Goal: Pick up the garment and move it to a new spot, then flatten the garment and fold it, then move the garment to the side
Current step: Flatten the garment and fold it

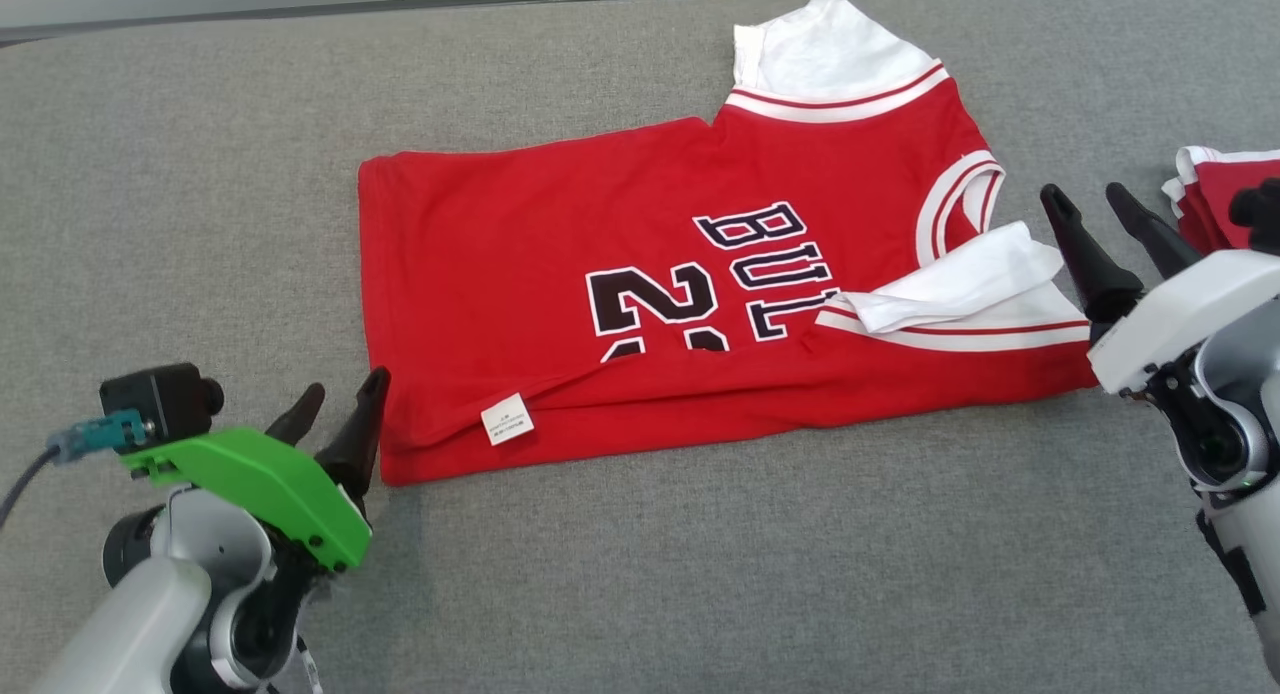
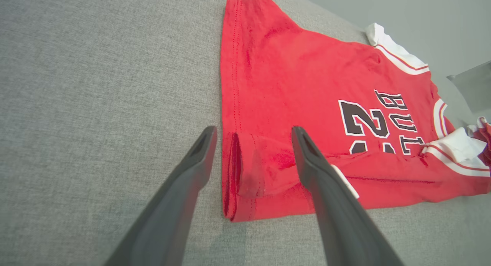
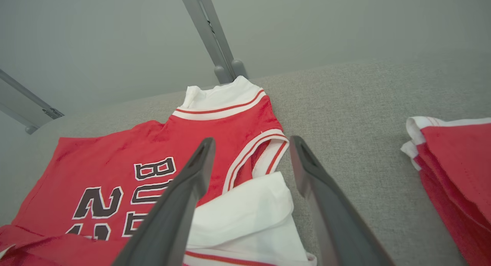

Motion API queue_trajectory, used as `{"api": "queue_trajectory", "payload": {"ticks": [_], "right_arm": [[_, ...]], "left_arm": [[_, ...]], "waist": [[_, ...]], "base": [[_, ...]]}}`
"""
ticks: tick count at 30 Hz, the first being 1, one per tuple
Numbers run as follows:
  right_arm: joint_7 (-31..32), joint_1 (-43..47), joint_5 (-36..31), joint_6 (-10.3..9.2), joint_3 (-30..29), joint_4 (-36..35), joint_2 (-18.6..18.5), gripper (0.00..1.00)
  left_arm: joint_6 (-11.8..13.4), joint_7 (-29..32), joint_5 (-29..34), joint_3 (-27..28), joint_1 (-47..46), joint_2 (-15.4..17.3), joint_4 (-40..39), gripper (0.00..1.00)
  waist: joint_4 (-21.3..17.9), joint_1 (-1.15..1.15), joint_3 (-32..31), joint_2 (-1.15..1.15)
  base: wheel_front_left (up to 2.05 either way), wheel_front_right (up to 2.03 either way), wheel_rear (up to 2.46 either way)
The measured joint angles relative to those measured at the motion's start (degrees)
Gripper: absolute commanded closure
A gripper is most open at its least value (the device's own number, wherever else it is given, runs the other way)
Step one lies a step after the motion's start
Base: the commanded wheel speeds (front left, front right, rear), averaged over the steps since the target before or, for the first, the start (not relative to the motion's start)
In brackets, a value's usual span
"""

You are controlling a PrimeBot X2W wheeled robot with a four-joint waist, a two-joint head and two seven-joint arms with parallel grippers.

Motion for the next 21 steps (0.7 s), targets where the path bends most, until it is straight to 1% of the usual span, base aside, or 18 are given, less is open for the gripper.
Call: {"api": "queue_trajectory", "payload": {"ticks": [3, 6, 9, 14, 17, 21], "right_arm": [[0.1, 3.04, -0.6, 0.0, -0.35, -3.03, -2.47, 0.0], [2.68, 7.6, -2.89, 0.0, -0.58, -6.37, -5.05, 0.0], [6.17, 11.6, -5.38, 0.0, -0.31, -8.89, -7.19, 0.0], [10.5, 14.74, -6.55, 0.0, -1.01, -11.5, -7.27, 0.0], [12.72, 16.05, -7.19, 0.0, -1.09, -12.4, -7.3, 0.0], [14.17, 17.17, -7.35, 0.0, -1.75, -13.33, -7.27, 0.0]], "left_arm": [[1.43, -2.12, 1.98, -0.42, 3.53, 1.04, -4.23, 0.0], [2.49, -2.54, 3.12, -1.89, 6.75, 1.86, -7.49, 0.0], [3.12, -2.46, 3.27, -2.8, 8.16, 1.93, -8.39, 0.0], [3.19, -0.93, 3.85, -4.26, 8.1, 2.18, -7.22, 0.0], [2.6, 0.14, 4.26, -5.1, 7.68, 2.48, -6.83, 0.0], [1.68, 1.07, 4.52, -5.87, 7.14, 2.72, -6.02, 0.0]], "waist": [[-0.25, 0.0, -0.54, 0.0], [-0.4, 0.0, 0.0, 0.0], [-0.34, 0.0, 1.13, 0.0], [-0.2, 0.0, 2.98, 0.0], [-0.1, 0.0, 3.67, 0.0], [0.27, 0.0, 3.83, 0.0]], "base": [[0.0, 0.0, 0.0], [0.0, 0.0, 0.0], [0.0, 0.0, 0.0], [0.0, 0.0, 0.0], [0.0, 0.0, 0.0], [0.0, 0.0, 0.0]]}}
